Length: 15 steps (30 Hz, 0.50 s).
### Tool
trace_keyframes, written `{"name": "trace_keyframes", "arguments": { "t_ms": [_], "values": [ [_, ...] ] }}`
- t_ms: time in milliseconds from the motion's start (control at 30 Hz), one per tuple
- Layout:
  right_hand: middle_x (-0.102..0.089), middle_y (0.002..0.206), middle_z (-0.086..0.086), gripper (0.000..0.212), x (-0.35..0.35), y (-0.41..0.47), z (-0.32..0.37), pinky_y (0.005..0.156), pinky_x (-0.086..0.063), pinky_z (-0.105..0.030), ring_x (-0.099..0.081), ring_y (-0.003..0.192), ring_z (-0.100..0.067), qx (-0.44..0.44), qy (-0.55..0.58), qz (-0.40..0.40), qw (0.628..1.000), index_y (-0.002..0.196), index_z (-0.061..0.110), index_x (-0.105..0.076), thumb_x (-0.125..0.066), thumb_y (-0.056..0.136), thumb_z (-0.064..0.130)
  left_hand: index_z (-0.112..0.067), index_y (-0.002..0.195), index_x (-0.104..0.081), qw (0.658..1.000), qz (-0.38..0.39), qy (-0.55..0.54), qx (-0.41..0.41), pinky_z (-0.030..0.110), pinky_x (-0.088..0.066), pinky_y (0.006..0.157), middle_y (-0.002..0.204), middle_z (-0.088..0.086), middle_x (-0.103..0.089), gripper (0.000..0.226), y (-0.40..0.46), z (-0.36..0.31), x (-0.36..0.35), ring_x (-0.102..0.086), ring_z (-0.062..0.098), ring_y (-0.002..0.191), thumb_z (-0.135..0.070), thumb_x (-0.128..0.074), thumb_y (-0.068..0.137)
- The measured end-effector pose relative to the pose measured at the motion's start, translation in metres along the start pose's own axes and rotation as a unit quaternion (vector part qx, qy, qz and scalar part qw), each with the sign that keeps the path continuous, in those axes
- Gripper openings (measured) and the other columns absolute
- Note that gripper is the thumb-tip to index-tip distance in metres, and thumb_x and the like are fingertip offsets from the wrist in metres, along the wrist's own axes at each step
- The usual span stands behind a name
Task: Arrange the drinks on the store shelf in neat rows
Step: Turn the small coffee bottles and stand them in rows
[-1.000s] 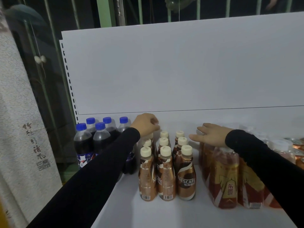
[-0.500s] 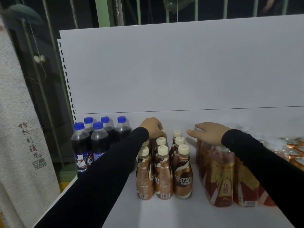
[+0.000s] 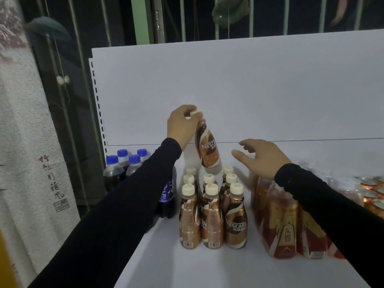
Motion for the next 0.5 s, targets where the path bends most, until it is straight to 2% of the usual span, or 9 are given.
{"name": "trace_keyframes", "arguments": {
  "t_ms": [67, 167, 267, 333, 400, 467, 500],
  "values": [
    [-0.06, 0.131, 0.001, 0.067, -0.002, -0.005, 0.015, 0.092, -0.039, -0.023, -0.056, 0.112, -0.012, 0.012, 0.055, -0.023, 0.998, 0.141, 0.023, -0.048, -0.048, 0.089, 0.066, -0.033, 0.091, -0.068, 0.999, -0.009, -0.033, -0.003, 0.048, -0.056, 0.094, 0.105, -0.004, -0.07, 0.015, -0.004, -0.008, 0.009, -0.068, 0.023, 0.104, -0.036, -0.068, 0.076],
    [-0.058, 0.127, 0.007, 0.083, -0.01, -0.017, 0.039, 0.091, -0.044, -0.025, -0.054, 0.104, -0.004, 0.016, 0.157, -0.028, 0.987, 0.142, 0.028, -0.045, -0.052, 0.074, 0.076, -0.02, 0.097, -0.072, 0.997, -0.006, -0.074, 0.011, 0.049, -0.057, 0.094, 0.107, 0.005, -0.072, 0.023, -0.017, -0.016, 0.019, -0.069, 0.024, 0.102, -0.033, -0.07, 0.078],
    [-0.054, 0.122, 0.011, 0.094, -0.02, -0.034, 0.059, 0.086, -0.047, -0.025, -0.056, 0.101, -0.004, 0.005, 0.235, 0.012, 0.972, 0.142, 0.031, -0.04, -0.058, 0.062, 0.077, -0.016, 0.095, -0.071, 0.994, 0.007, -0.103, 0.028, 0.045, -0.06, 0.088, 0.099, 0.009, -0.072, 0.005, -0.035, -0.015, 0.025, -0.069, 0.022, 0.09, -0.016, -0.068, 0.091],
    [-0.058, 0.117, 0.013, 0.09, -0.03, -0.045, 0.067, 0.084, -0.049, -0.024, -0.058, 0.098, -0.002, -0.004, 0.268, 0.044, 0.963, 0.136, 0.033, -0.043, -0.065, 0.059, 0.073, -0.013, 0.098, -0.07, 0.992, 0.007, -0.122, 0.04, 0.04, -0.061, 0.082, 0.096, 0.008, -0.072, 0.006, -0.047, -0.012, 0.029, -0.069, 0.02, 0.086, -0.013, -0.067, 0.093],
    [-0.062, 0.112, 0.014, 0.076, -0.04, -0.054, 0.067, 0.083, -0.05, -0.021, -0.061, 0.095, -0.001, -0.02, 0.303, 0.054, 0.951, 0.127, 0.035, -0.047, -0.073, 0.062, 0.064, -0.009, 0.107, -0.069, 0.989, 0.006, -0.14, 0.055, 0.033, -0.06, 0.077, 0.099, 0.009, -0.072, 0.016, -0.059, -0.009, 0.032, -0.07, 0.018, 0.086, -0.015, -0.069, 0.092],
    [-0.066, 0.107, 0.013, 0.064, -0.046, -0.063, 0.066, 0.075, -0.048, -0.013, -0.065, 0.09, 0.0, -0.042, 0.359, 0.061, 0.93, 0.122, 0.033, -0.049, -0.08, 0.068, 0.049, -0.009, 0.115, -0.067, 0.989, 0.011, -0.134, 0.061, 0.031, -0.06, 0.08, 0.105, 0.008, -0.072, 0.027, -0.07, -0.005, 0.036, -0.071, 0.019, 0.092, -0.021, -0.071, 0.092],
    [-0.068, 0.106, 0.01, 0.065, -0.049, -0.067, 0.066, 0.075, -0.05, -0.014, -0.067, 0.089, -0.001, -0.049, 0.392, 0.067, 0.916, 0.122, 0.03, -0.052, -0.081, 0.067, 0.045, -0.01, 0.117, -0.067, 0.989, 0.019, -0.132, 0.064, 0.031, -0.059, 0.084, 0.107, 0.008, -0.072, 0.028, -0.075, -0.003, 0.037, -0.071, 0.019, 0.095, -0.023, -0.071, 0.092]
  ]
}}
Point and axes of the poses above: each hand's wrist, its own y-axis towards the middle knuckle, its own x-axis out of the back of the hand, z = x × y, the point moved 4 cm from there along y, towards the middle knuckle
